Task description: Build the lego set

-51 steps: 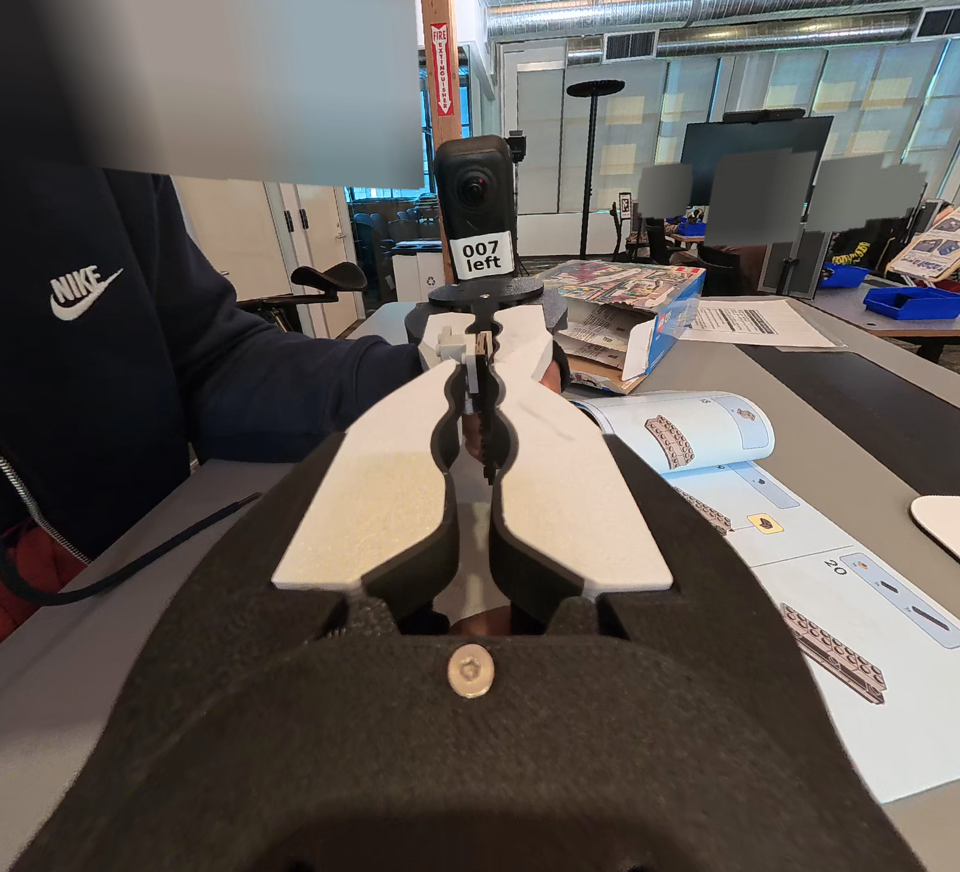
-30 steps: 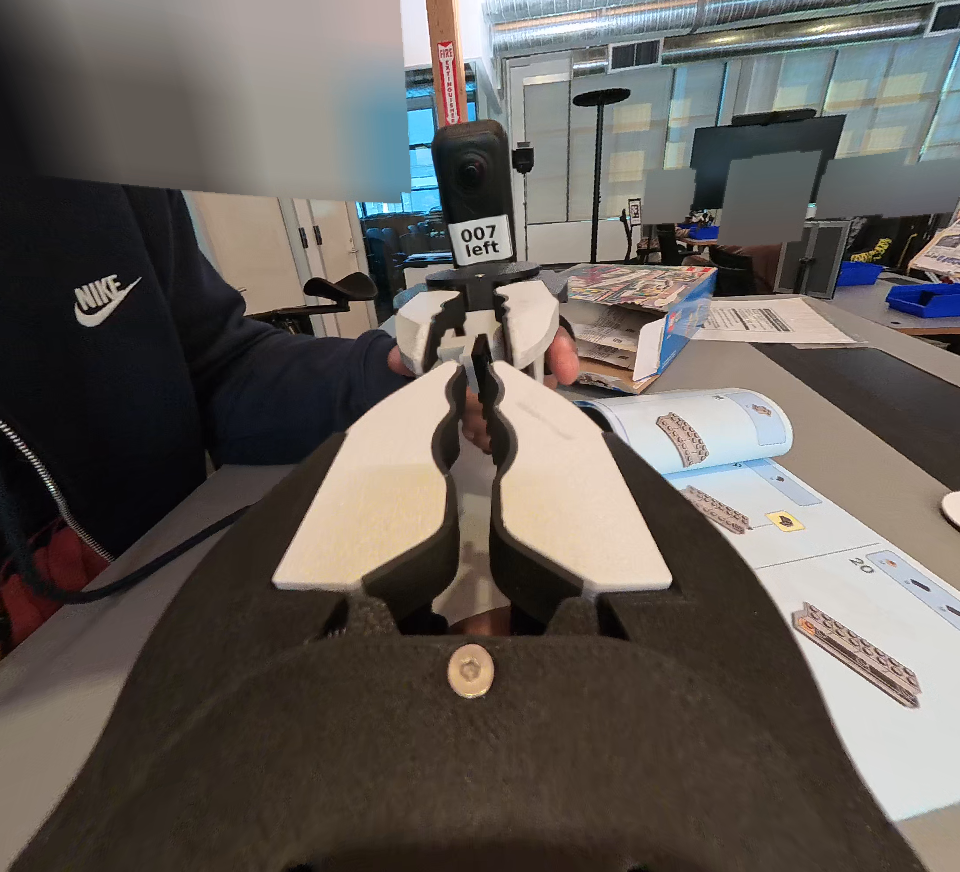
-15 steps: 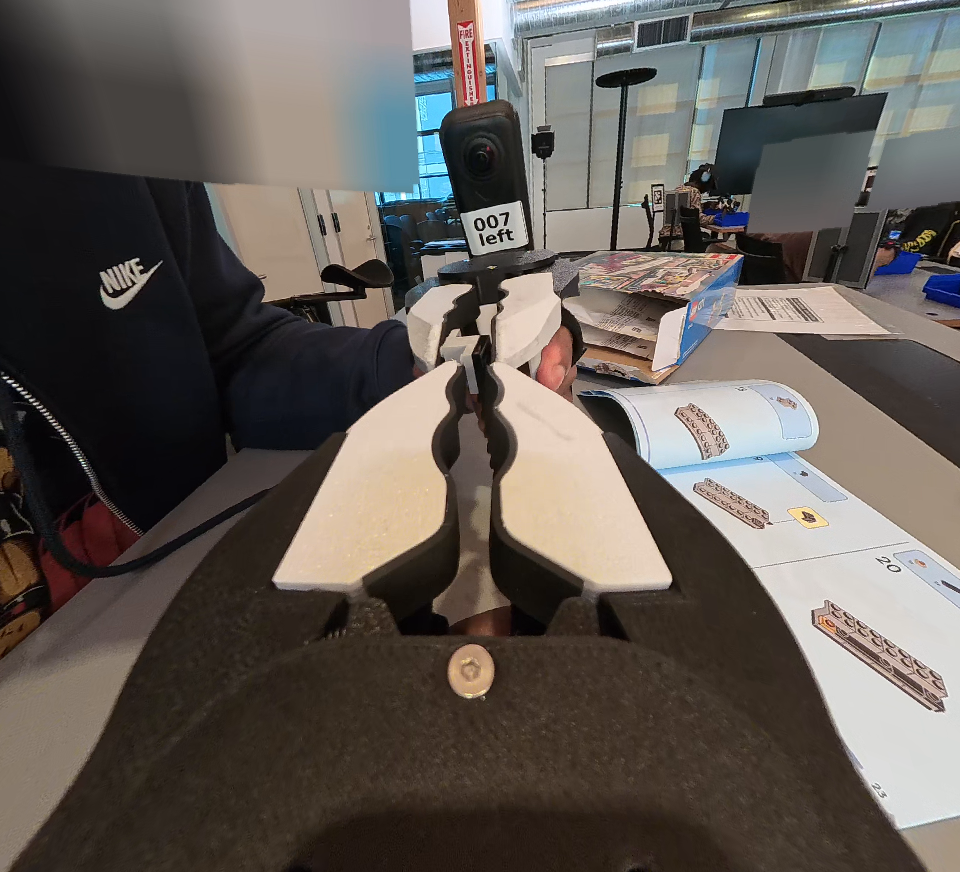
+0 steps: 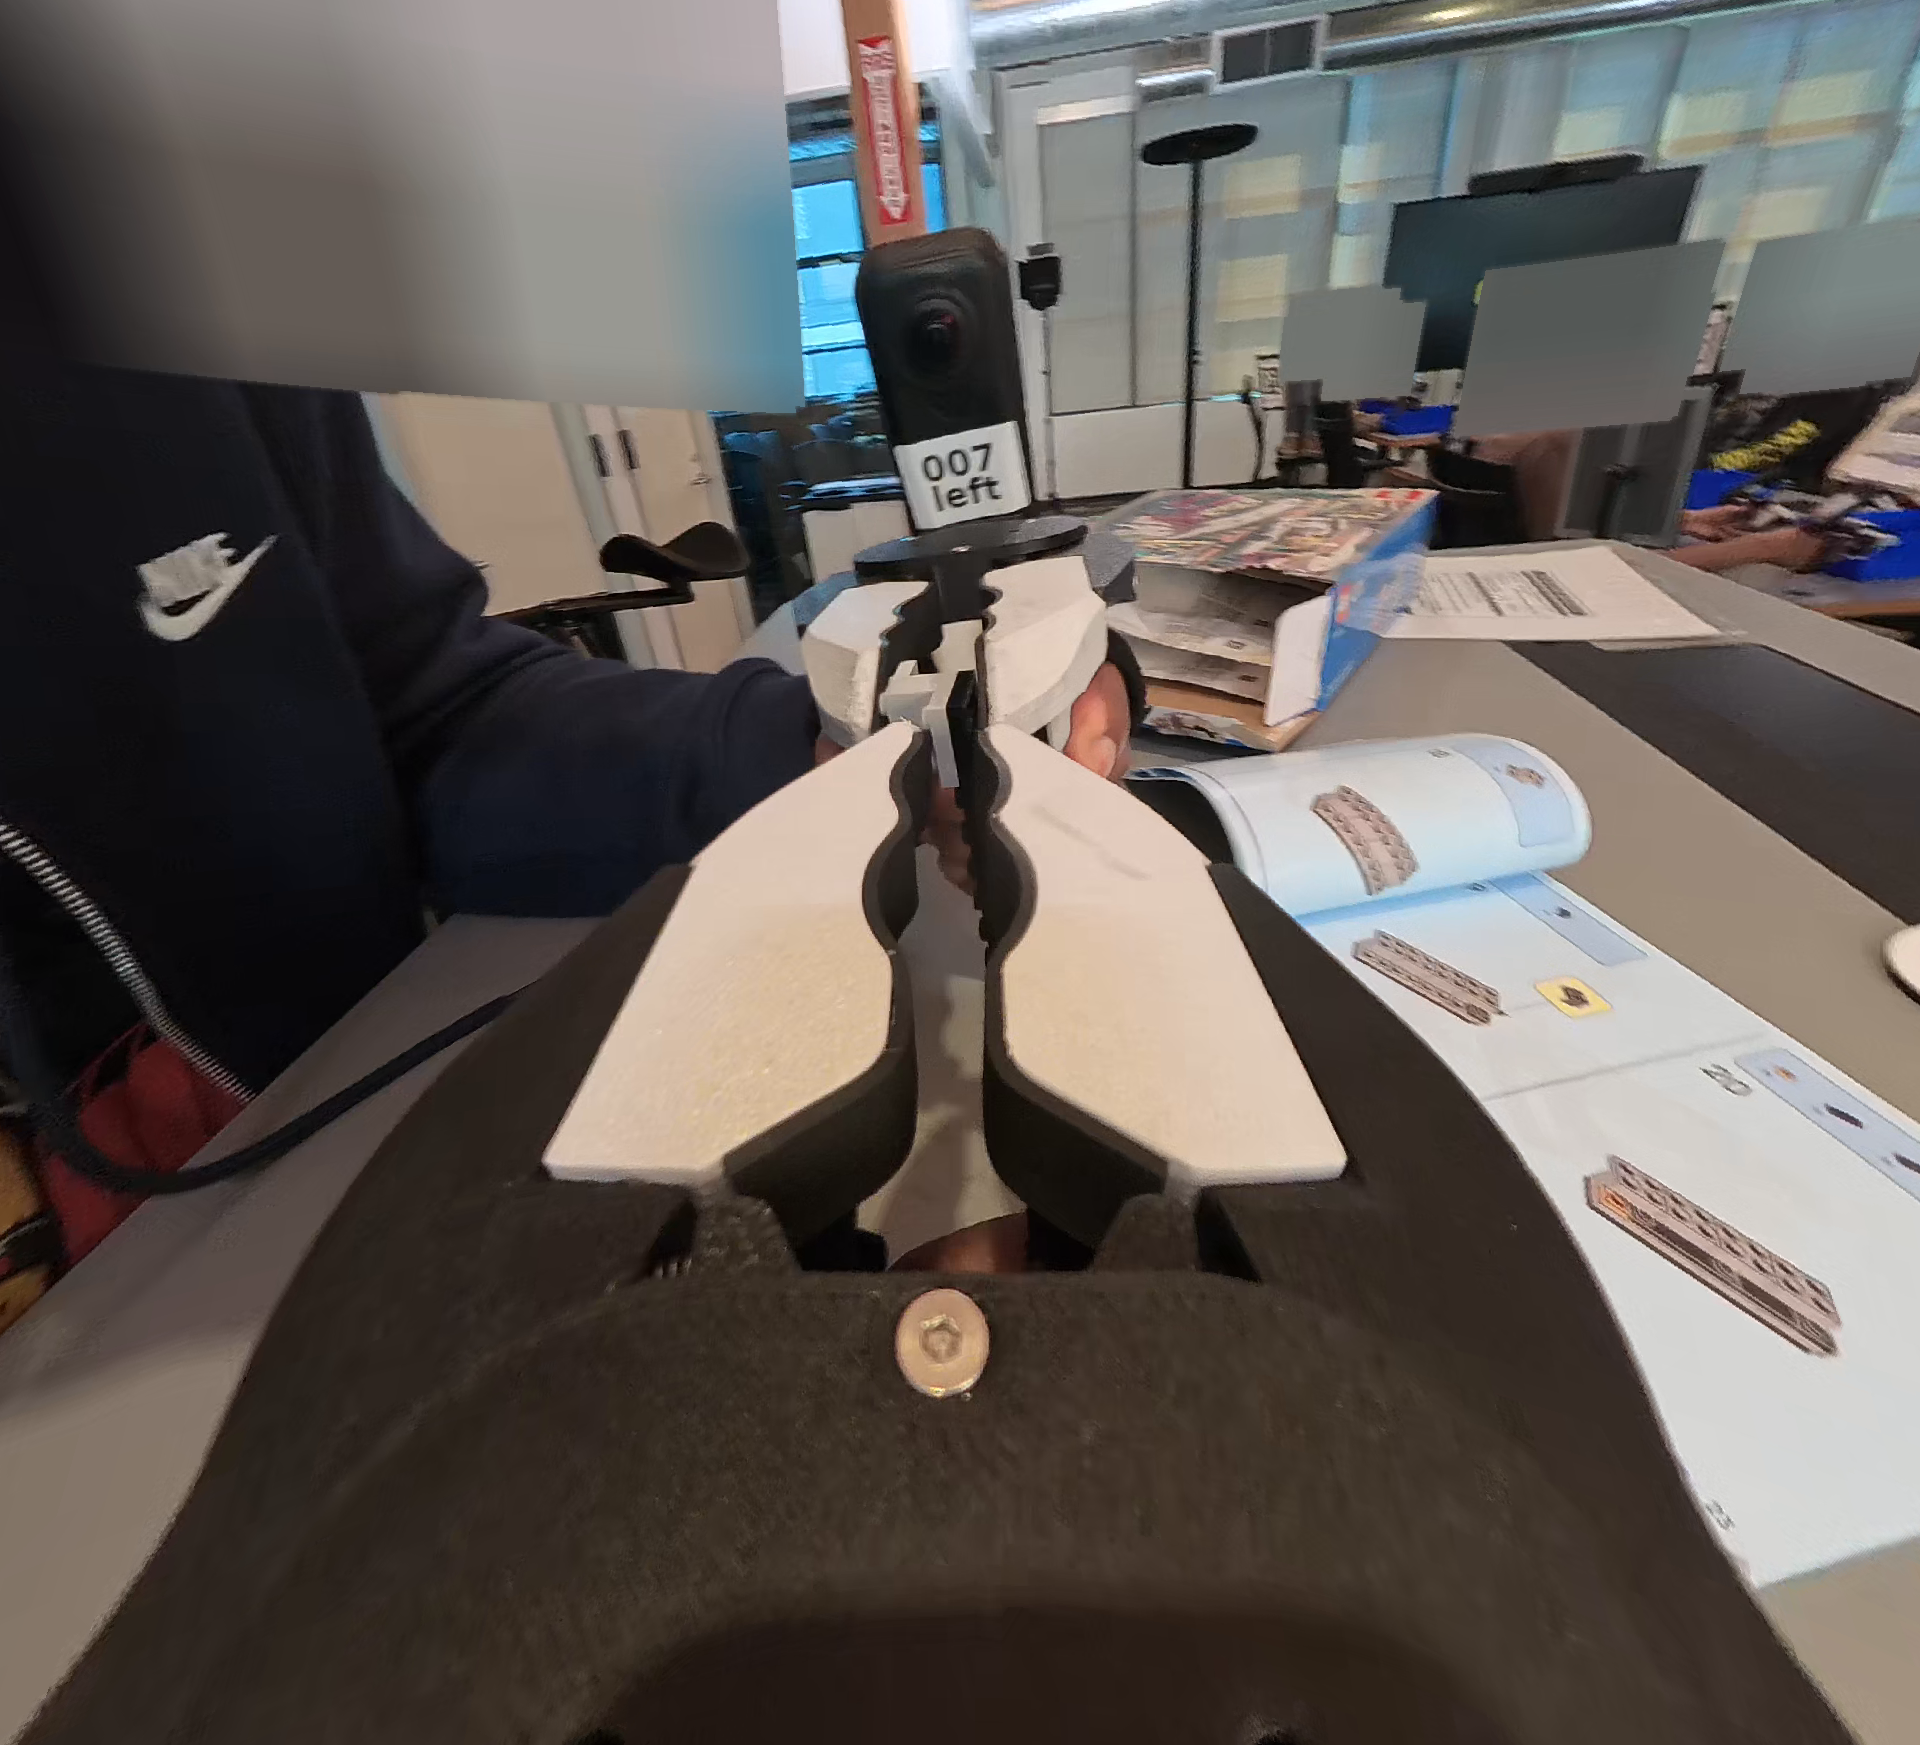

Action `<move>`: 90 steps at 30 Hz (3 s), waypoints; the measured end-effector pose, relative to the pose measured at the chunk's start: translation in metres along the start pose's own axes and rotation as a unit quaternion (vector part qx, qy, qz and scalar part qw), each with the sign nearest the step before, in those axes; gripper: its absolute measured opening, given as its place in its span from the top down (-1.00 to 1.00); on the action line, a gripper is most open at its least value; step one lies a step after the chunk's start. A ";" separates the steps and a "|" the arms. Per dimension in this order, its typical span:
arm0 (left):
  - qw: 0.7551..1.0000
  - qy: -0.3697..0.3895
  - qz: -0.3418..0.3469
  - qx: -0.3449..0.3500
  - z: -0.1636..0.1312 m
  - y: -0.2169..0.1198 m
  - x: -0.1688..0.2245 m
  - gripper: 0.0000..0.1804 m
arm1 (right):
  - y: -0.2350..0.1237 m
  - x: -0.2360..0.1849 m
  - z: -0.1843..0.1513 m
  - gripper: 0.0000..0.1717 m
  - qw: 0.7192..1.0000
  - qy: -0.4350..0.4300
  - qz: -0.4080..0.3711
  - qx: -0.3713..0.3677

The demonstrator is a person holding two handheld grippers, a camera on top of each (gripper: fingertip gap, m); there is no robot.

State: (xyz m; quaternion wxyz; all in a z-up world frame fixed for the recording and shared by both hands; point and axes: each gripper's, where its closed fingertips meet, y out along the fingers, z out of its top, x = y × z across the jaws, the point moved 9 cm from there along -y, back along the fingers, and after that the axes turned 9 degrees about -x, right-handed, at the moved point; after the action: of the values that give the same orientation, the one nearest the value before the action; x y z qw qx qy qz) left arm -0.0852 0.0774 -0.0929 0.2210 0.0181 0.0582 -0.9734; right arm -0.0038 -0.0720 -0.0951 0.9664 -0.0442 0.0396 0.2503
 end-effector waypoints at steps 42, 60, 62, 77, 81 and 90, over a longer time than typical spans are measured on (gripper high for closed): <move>0.996 -0.069 0.018 -0.055 -0.022 -0.009 -0.016 0.80 | 0.008 0.015 -0.011 0.94 0.996 0.057 -0.064 -0.038; 0.989 -0.131 -0.027 -0.061 -0.031 -0.009 -0.020 0.80 | 0.017 0.009 -0.018 0.87 0.986 0.053 -0.099 -0.120; 0.989 -0.127 -0.027 -0.069 -0.031 -0.007 -0.019 0.80 | 0.016 0.008 -0.019 0.90 0.984 0.065 -0.107 -0.124; 0.982 -0.139 -0.020 0.130 -0.010 -0.027 -0.024 0.52 | -0.006 -0.035 -0.074 0.84 0.846 0.411 -0.292 -0.176; 0.984 -0.123 -0.018 0.127 -0.009 -0.025 -0.021 0.52 | -0.005 -0.044 -0.073 0.77 0.843 0.383 -0.319 -0.203; 0.986 -0.106 -0.023 0.124 -0.007 -0.020 -0.016 0.51 | -0.006 -0.072 -0.064 0.57 0.868 0.274 -0.370 -0.187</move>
State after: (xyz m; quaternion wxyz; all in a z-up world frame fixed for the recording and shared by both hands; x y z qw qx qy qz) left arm -0.0796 0.1026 -0.0971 0.1999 -0.0589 -0.0857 -0.9743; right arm -0.0672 -0.1180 -0.1516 0.9121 -0.3019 0.2366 -0.1448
